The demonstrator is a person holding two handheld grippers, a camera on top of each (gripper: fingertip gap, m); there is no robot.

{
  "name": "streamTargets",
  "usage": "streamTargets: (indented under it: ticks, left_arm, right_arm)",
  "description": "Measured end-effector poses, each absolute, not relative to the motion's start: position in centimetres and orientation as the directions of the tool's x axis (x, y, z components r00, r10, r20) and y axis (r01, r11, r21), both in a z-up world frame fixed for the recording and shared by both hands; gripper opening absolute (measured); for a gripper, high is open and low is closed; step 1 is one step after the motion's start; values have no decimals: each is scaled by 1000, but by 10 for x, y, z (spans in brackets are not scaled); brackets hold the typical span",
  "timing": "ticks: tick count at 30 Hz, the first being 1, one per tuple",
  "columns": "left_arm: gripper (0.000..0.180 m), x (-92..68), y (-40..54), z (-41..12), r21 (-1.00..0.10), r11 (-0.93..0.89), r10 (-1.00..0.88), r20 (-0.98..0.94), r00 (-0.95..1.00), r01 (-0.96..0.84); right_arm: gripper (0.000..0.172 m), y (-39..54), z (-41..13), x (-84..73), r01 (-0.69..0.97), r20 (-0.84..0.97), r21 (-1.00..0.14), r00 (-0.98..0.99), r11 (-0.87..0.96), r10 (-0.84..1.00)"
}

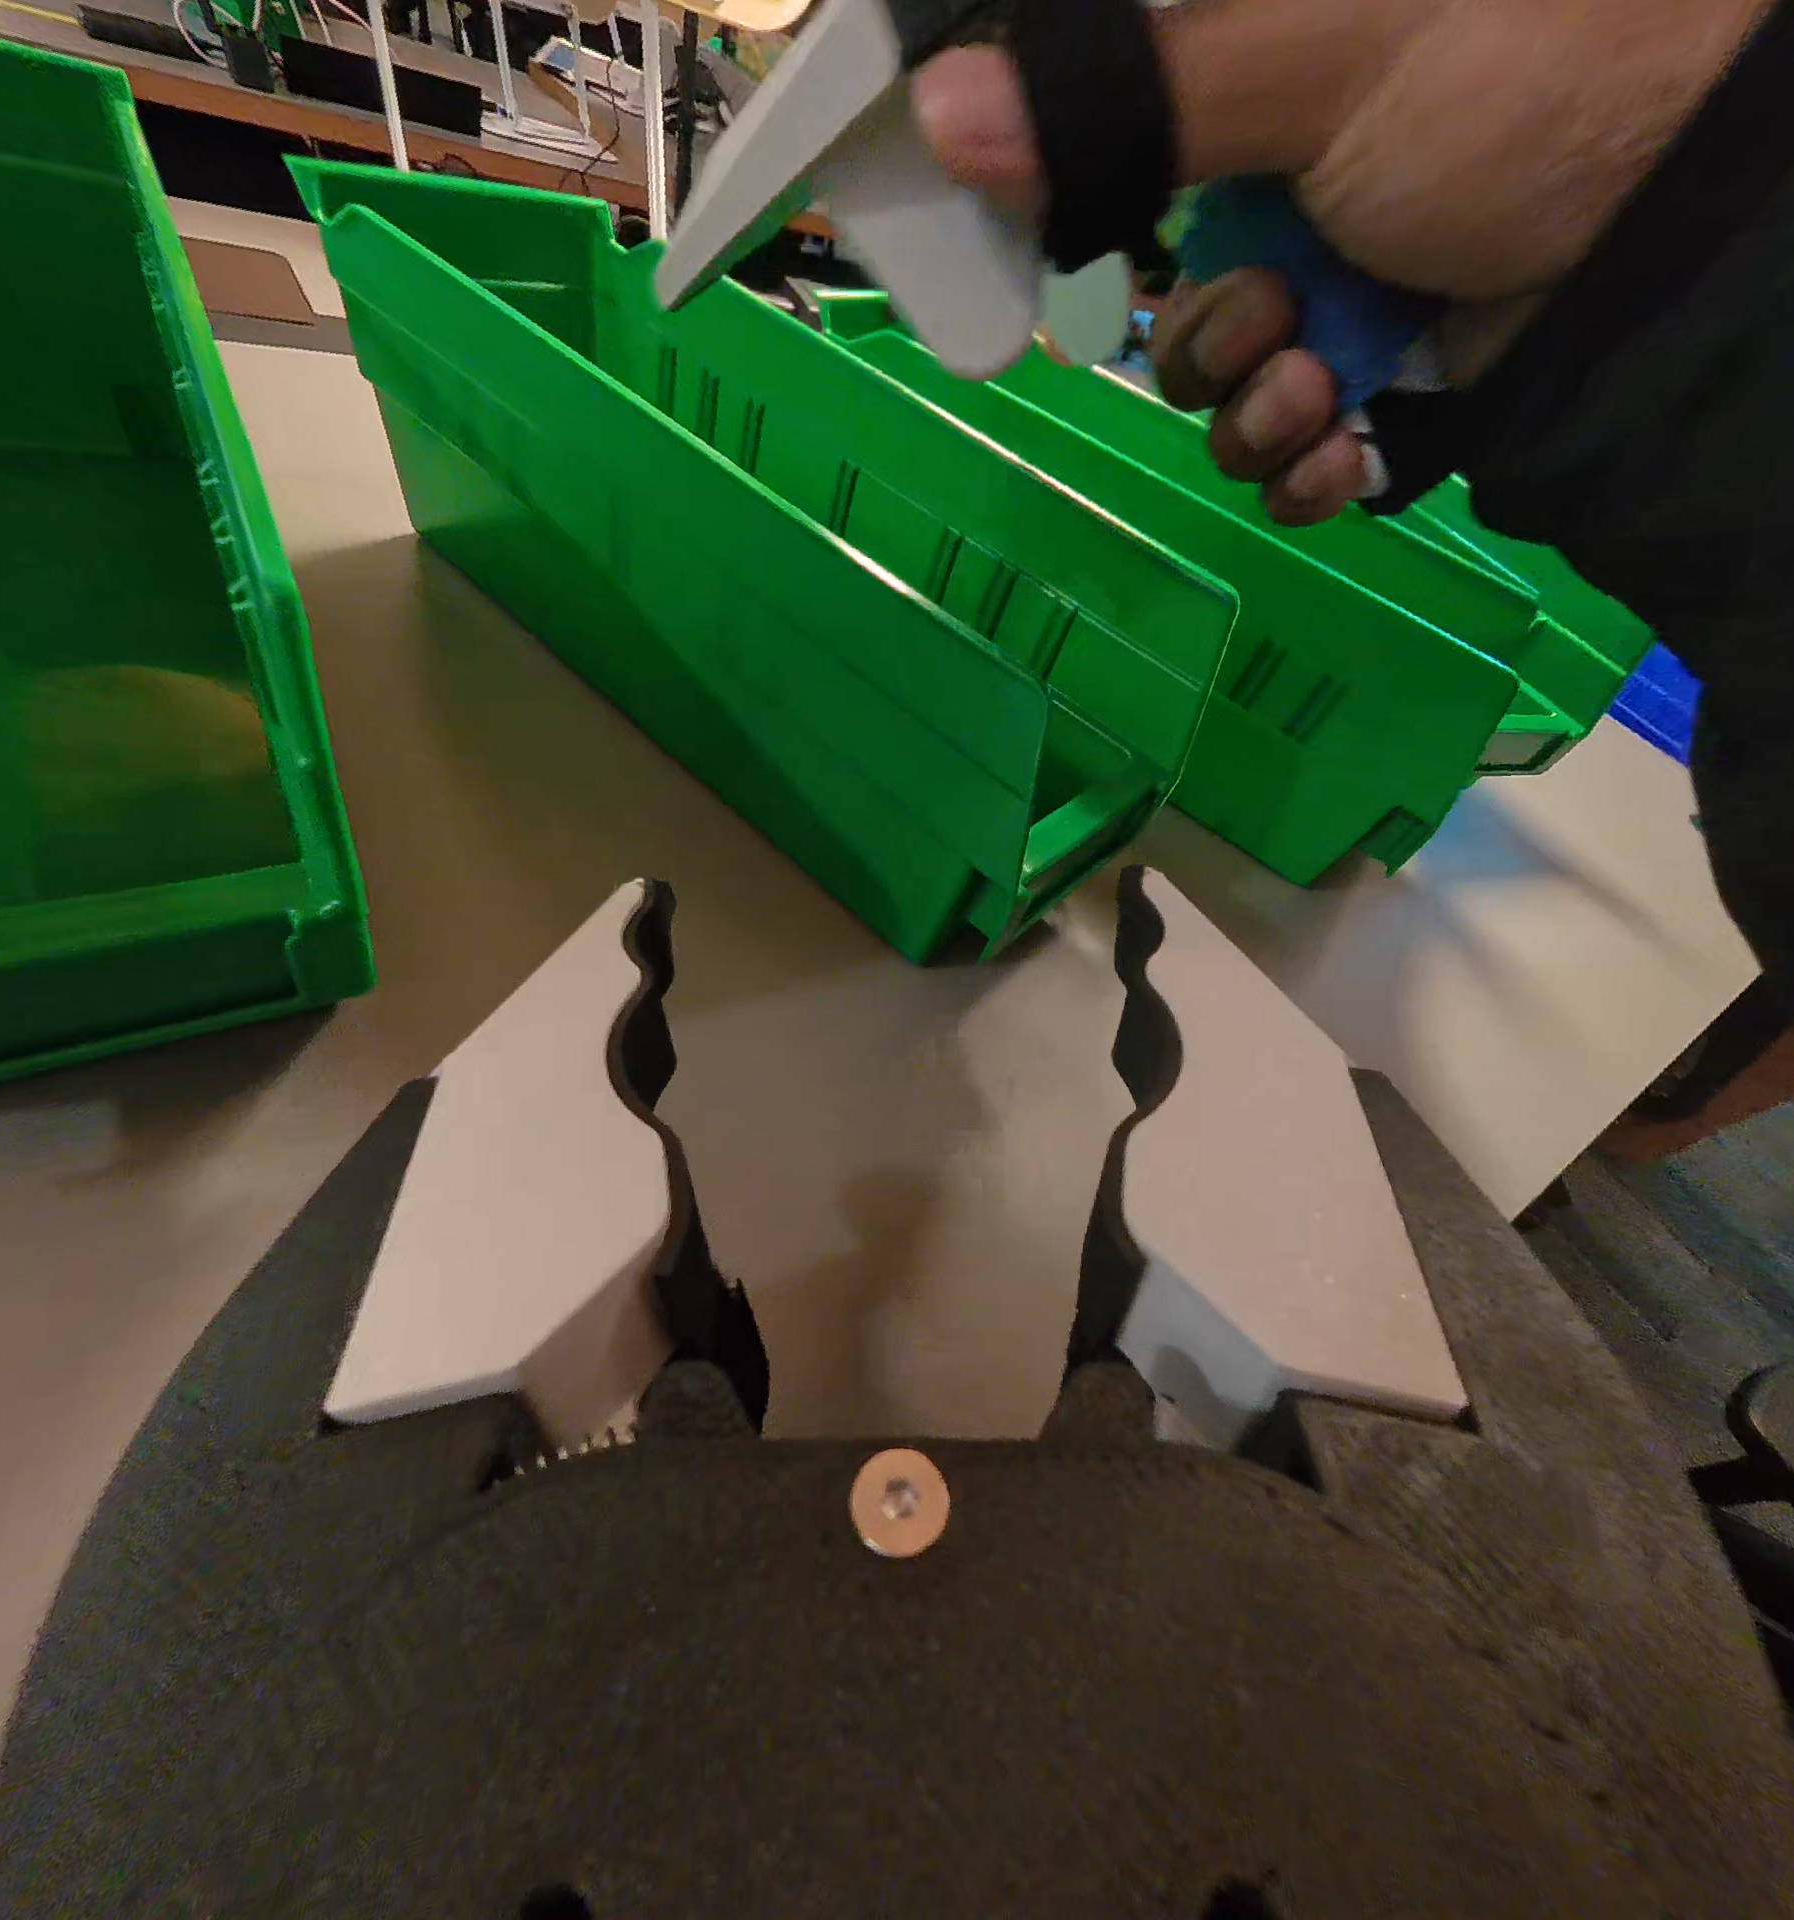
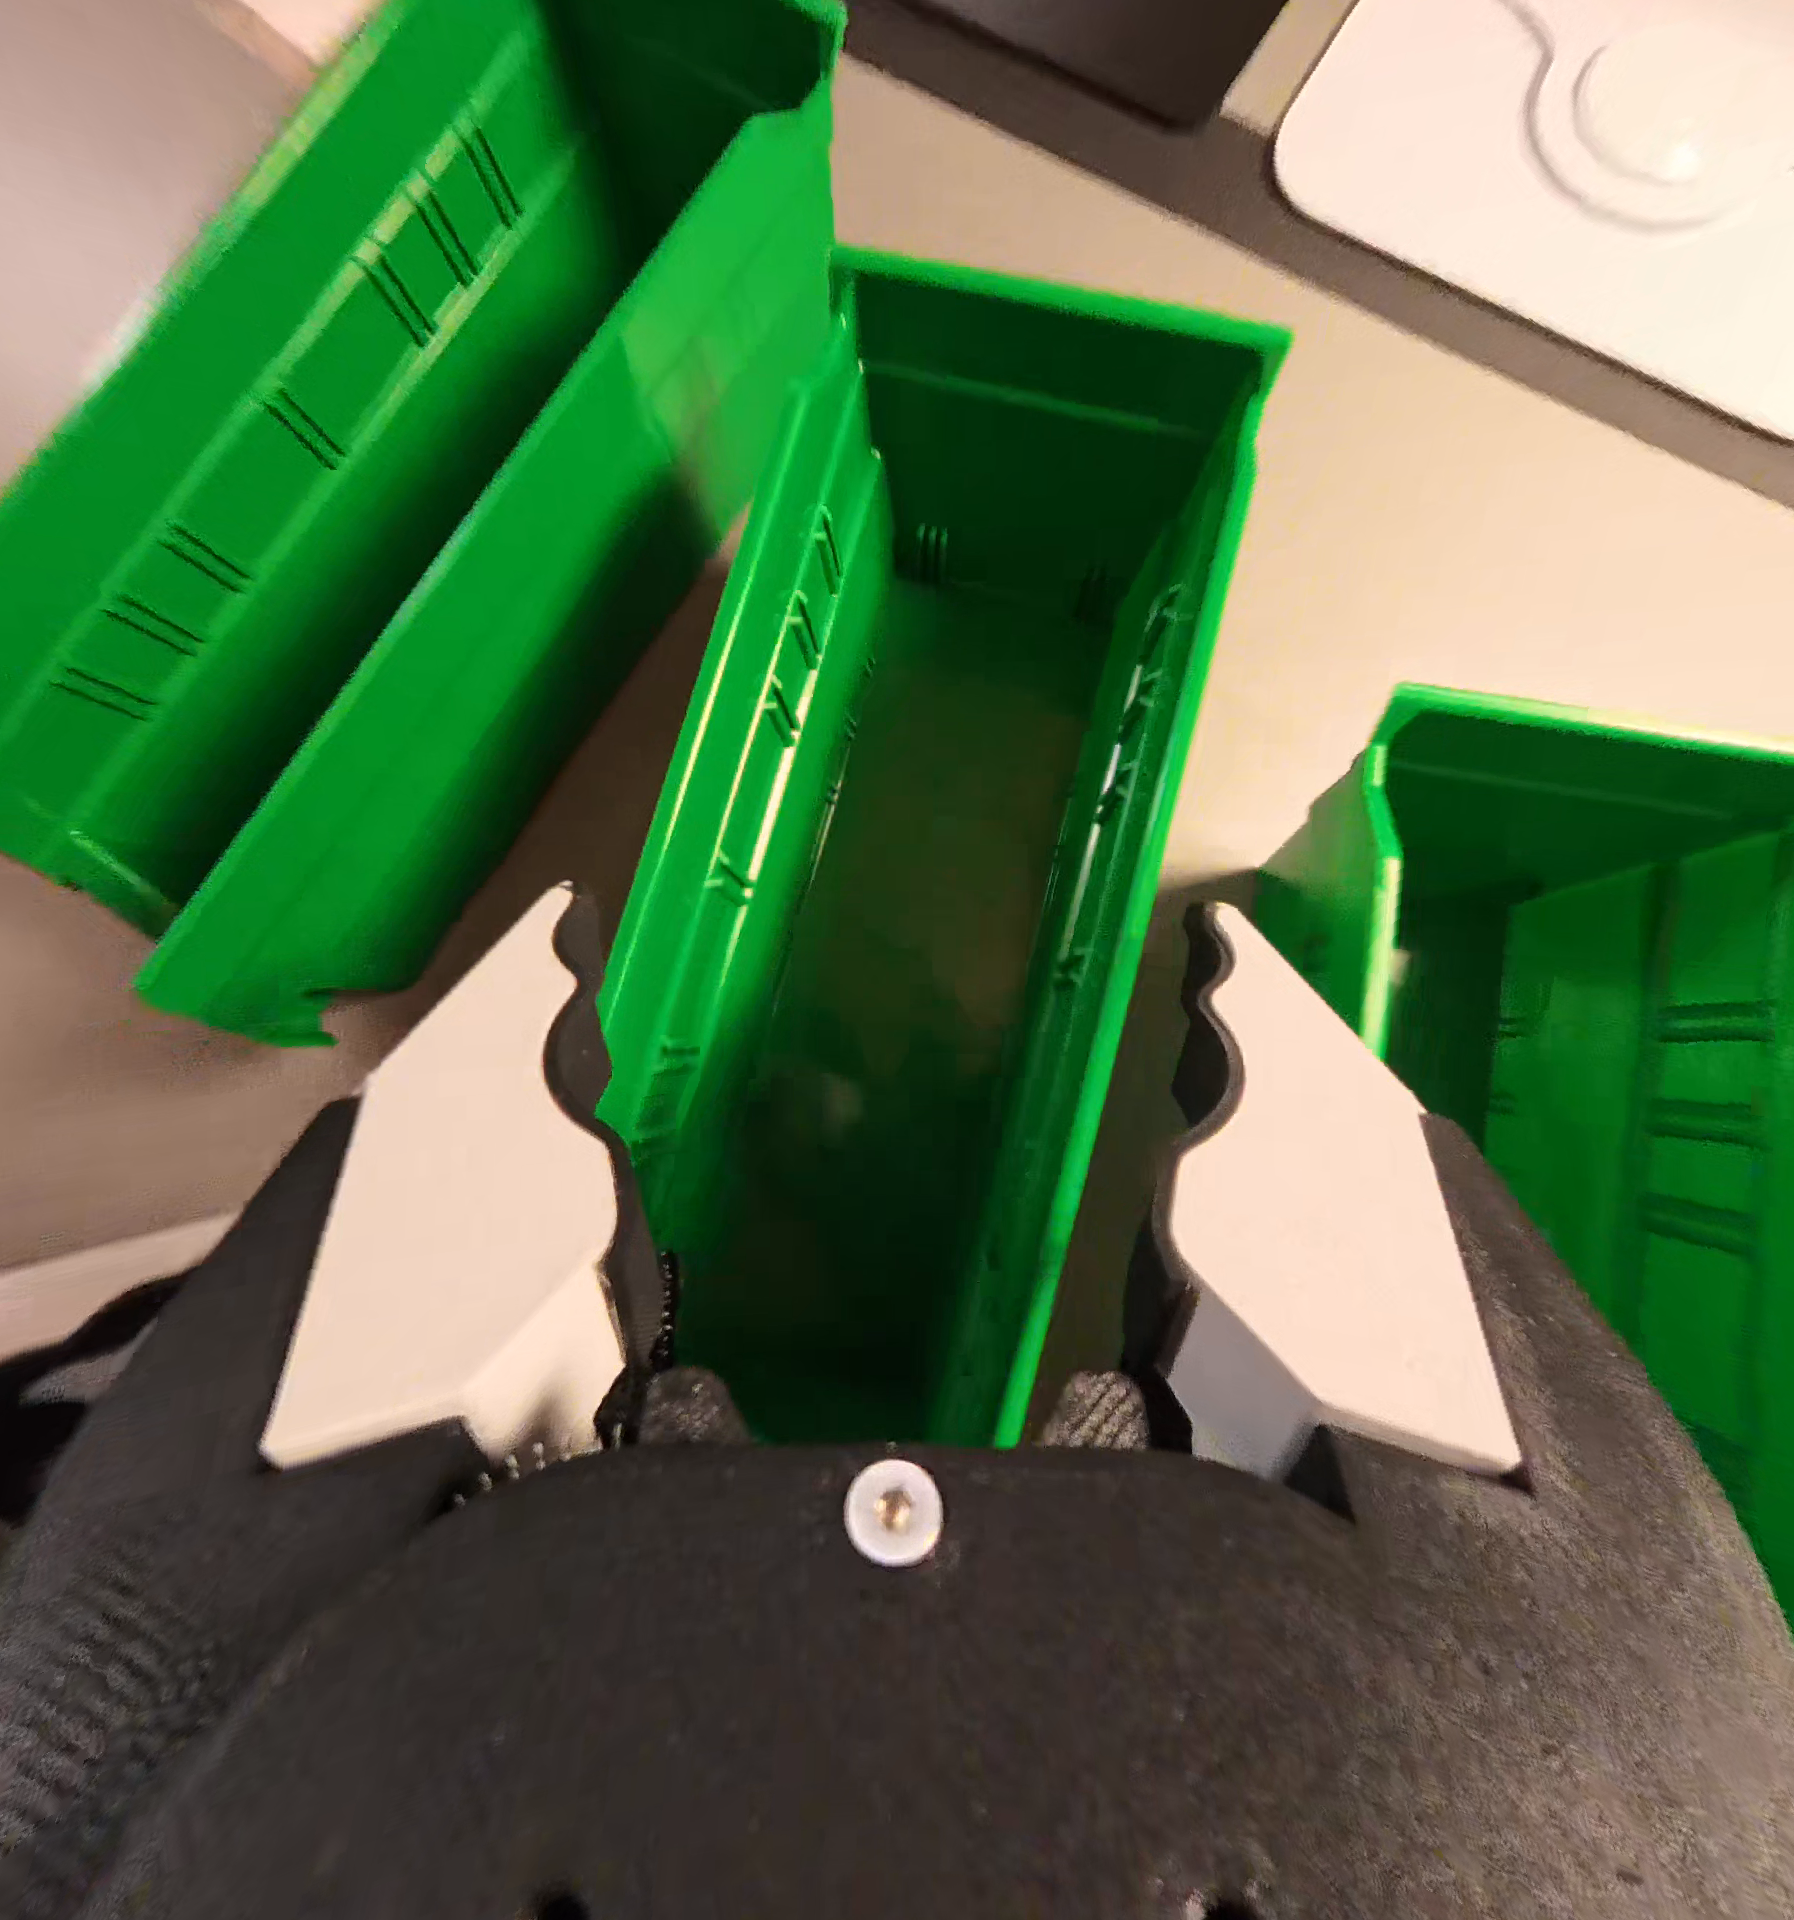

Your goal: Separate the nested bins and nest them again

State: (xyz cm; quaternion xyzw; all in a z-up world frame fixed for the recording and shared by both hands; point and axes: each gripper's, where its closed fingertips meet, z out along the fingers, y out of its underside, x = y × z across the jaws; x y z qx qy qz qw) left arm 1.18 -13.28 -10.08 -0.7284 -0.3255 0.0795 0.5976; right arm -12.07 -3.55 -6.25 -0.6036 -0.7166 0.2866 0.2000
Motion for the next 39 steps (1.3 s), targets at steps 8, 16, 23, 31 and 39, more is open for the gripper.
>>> streamTargets:
  ticks: [8, 16, 23, 31, 39]
  left_arm:
    - [87, 16, -121, -90, -948, -108, 538, 198, 819, 300]
    - [75, -3, -94, -89, -959, -181, 601, 67, 796, 217]
    - [25, -32, -106, -97, -960, -194, 701, 7, 713, 200]
    - [30, -54, -135, -103, -959, -199, 759, -21, 651, 201]
    - [43, -49, -147, -96, -974, -134, 748, 20, 664, 181]
  right_arm:
    - [103, 32, -37, -7, 617, -12, -774, -240, 143, 971]
    - [69, 67, -95, 99, 550, -157, -835, -198, -23, 968]
    - [17, 38, -116, 77, 468, -218, -879, -232, -87, 948]
    - [26, -5, -114, 56, 450, -262, -889, -355, -82, 898]
    - [30, 65, -76, 99, 308, -154, -949, -265, -68, 952]
